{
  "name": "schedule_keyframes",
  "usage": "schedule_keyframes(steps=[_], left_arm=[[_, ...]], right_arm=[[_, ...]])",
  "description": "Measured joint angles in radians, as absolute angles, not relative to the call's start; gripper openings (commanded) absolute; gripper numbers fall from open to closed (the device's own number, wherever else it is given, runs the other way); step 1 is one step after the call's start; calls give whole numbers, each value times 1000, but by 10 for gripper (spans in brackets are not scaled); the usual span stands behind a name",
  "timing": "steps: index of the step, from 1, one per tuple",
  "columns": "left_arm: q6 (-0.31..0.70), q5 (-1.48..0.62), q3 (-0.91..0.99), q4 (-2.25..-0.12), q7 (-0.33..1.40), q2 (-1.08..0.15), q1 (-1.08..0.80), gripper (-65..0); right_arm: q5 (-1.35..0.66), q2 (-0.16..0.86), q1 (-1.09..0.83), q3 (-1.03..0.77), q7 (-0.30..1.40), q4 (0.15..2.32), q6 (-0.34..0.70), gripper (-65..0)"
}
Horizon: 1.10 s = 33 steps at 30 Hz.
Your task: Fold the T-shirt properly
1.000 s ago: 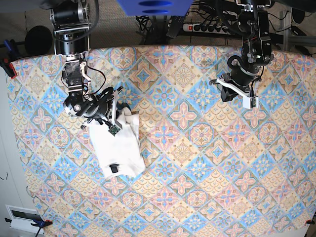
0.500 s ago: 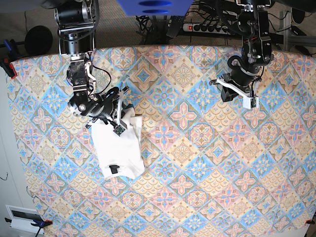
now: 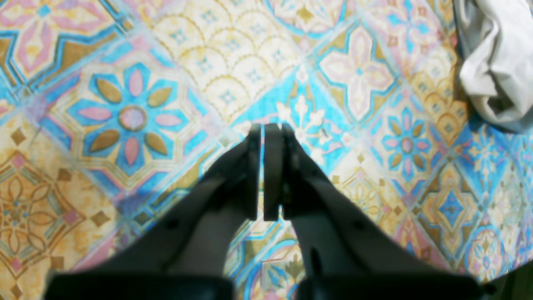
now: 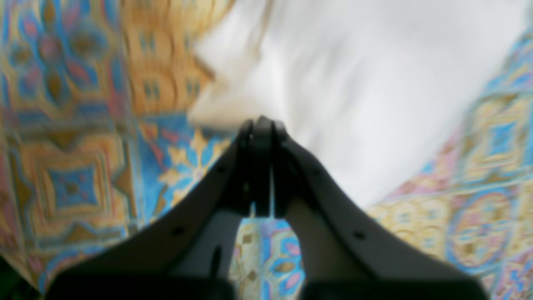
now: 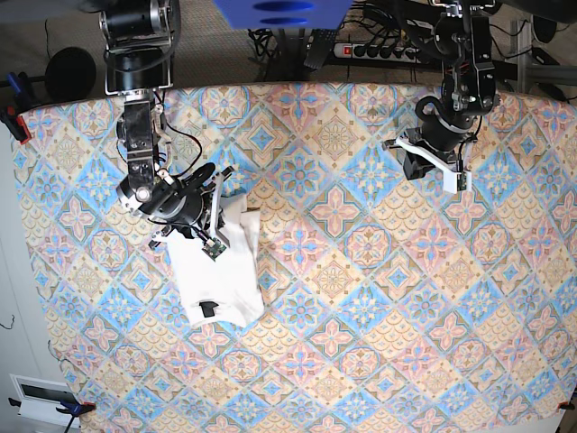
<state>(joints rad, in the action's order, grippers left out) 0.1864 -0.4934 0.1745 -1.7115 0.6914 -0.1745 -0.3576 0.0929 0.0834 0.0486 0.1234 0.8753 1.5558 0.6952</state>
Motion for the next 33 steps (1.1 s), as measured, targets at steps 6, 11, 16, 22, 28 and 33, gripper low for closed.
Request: schedule_keyframes(steps=[6,11,16,22,28,33], left_arm=[[187,-495,175,-1711,691,-176,-357,-650],[187,-495,174,-1711,691,-174,-355,-650],[188,-495,175,-1711,691,-175,-360,-650],[188,-495,175,-1711,691,-177,-357,-650],[187,-494,175,-1711,690,-175,-354,-650],[188,-495,175,-1711,691,-174,-355,-650]], right_arm=[[96,83,18,124,918,1574,702,-650],[97,81,57,123,925,1483,707,-650],[96,84,167,120,856,1418,691,-650],[100,83,117,123,850,1290,702,-650],[97,82,152,123,787,1262,696,-650],[98,83,134,123,796,1260,696,-650]])
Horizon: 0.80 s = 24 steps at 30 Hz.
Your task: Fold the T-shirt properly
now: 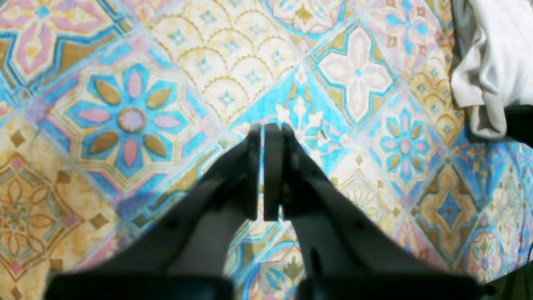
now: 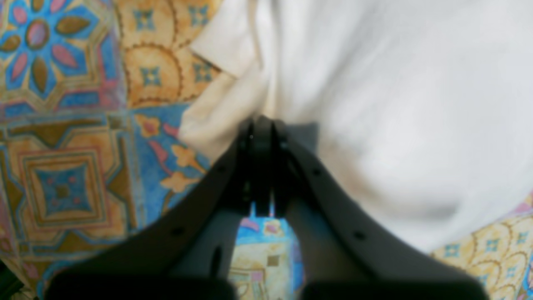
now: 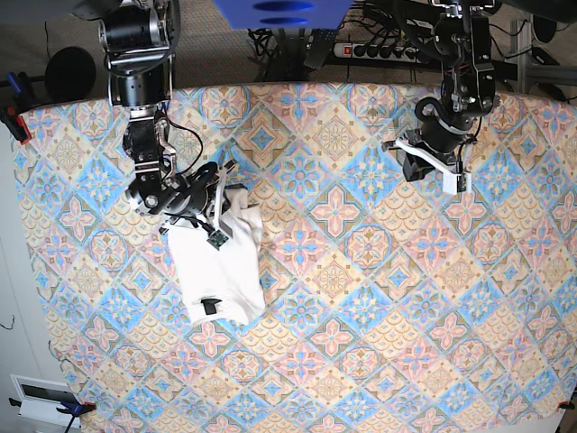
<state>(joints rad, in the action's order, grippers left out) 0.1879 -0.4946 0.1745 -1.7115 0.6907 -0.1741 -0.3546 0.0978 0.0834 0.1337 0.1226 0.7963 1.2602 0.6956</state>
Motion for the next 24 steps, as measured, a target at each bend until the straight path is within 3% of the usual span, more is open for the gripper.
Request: schedule_keyframes(steps=[9,15,24], left_arm=[[188,-495,175,-1713,691,-175,-358,-650],[188,-491,175,-1837,690,-209,-438,-650],[183,-480,271,-1964,695,-214,-608,-650]], right_arm=[[91,83,94,116,847,1487,698,-650],[76,84,-62,80,920,1732,703,-650],[93,86,-329,-80,936,1903,701,-650]])
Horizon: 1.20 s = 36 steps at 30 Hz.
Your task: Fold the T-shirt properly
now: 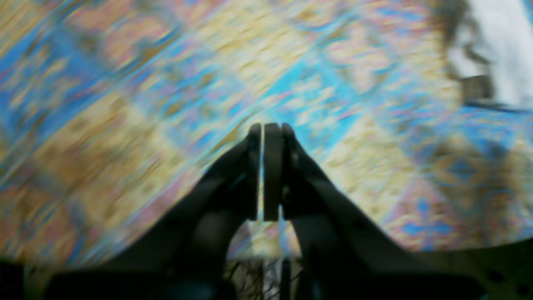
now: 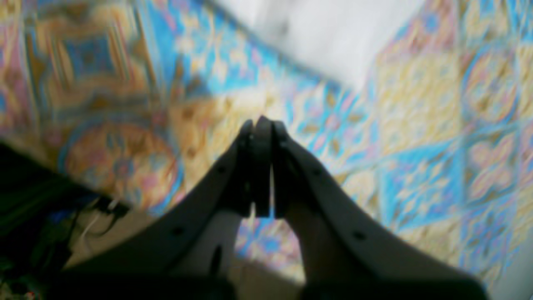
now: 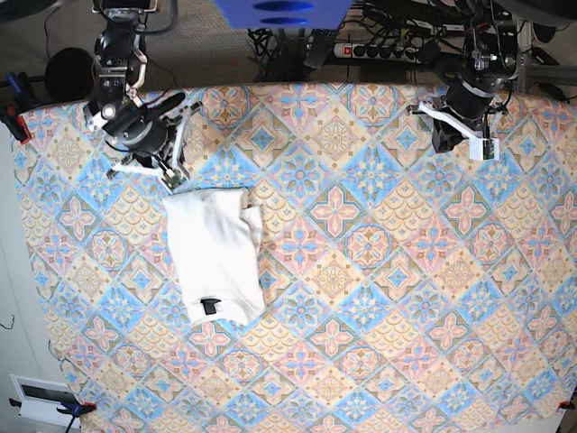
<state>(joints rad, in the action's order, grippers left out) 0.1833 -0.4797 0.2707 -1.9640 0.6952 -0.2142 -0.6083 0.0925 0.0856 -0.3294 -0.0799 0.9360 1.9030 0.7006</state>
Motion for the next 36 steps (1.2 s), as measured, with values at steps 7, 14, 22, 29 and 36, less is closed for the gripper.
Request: schedule_keyframes(steps=[7,14,22,29,36], left_arm=[[190,-492,350,-2000,691,-214,-760,-650],[194,-494,384,-2000,686,-216,-884,-650],[199,-494,380,-1954,678,-215,-960,-650],[197,-488,374,-1731,623,-216,-950,-650],[207,-355,256,-1417,438,-212,-833,-650]], right_arm=[[96,86,-547,-177,931,1925,699,-650],[92,86,-650,-221,817,1926,696,-650],[85,84,-749,-220,791,1890,698,-650],[88,84,-764,-220,695,1652,696,-650],[91,84,-700,-223,546,1252,697,-650]])
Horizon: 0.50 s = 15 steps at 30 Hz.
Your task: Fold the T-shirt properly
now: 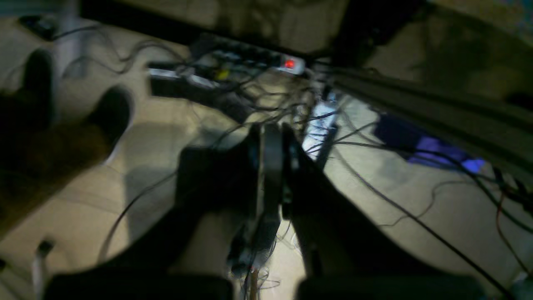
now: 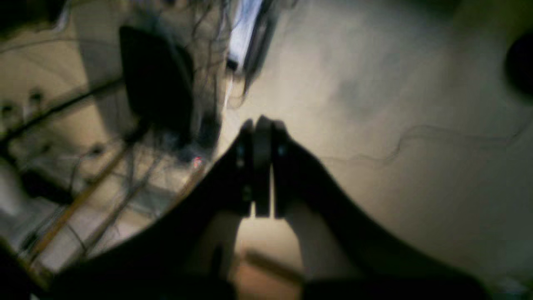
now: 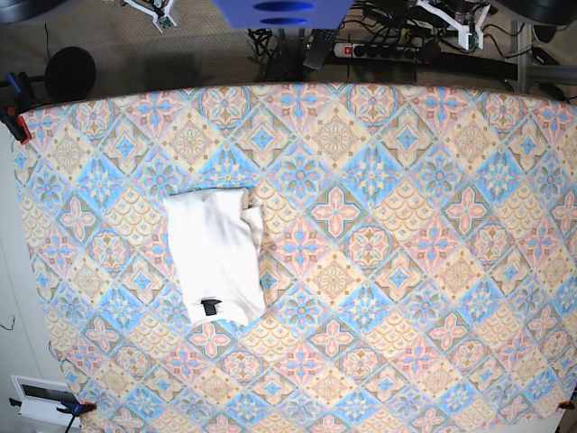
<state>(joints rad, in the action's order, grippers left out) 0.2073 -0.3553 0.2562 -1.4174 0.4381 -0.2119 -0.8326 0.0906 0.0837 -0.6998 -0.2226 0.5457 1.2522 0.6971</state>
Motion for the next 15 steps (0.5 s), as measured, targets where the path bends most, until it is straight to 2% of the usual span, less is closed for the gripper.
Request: schedule_keyframes(steps=[5,11,15], left_arm=[[199,-337,169,-1157,414,-214,-716,-650],[192,-335,64,-934,396,-214,-567,-650],[196,-340,-44,-768,270,-211,-473,-650]], right_arm=[[78,85,-536,-223,402,923,686,-650],[101,84,-434,-269,228,582,685,-650],[89,86,-350,-286,91,401,684,-650]])
